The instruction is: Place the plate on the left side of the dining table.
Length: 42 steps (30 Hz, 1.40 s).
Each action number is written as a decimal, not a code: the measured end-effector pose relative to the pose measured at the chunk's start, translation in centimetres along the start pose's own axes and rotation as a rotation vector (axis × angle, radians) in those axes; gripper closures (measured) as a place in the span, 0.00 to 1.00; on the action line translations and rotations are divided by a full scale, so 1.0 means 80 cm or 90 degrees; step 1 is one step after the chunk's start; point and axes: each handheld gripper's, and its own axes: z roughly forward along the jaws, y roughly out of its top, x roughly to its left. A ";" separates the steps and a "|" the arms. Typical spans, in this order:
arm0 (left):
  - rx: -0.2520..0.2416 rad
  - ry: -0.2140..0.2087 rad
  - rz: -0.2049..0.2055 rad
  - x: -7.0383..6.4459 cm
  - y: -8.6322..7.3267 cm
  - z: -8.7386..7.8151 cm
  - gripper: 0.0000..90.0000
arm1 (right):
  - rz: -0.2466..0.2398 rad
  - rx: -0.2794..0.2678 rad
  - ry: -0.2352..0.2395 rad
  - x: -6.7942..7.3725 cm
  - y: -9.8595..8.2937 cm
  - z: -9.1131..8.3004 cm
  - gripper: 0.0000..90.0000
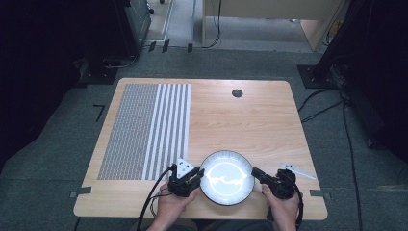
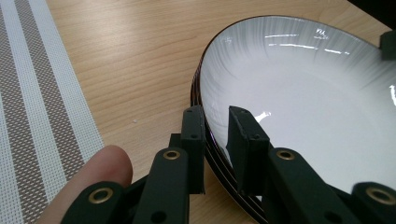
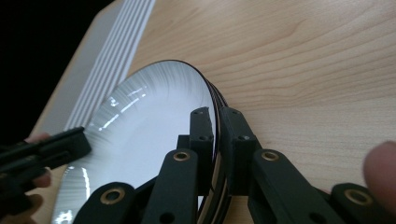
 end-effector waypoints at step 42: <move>-0.004 0.029 0.014 -0.008 -0.003 0.008 0.80 | 0.052 -0.058 -0.044 0.008 -0.016 0.000 1.00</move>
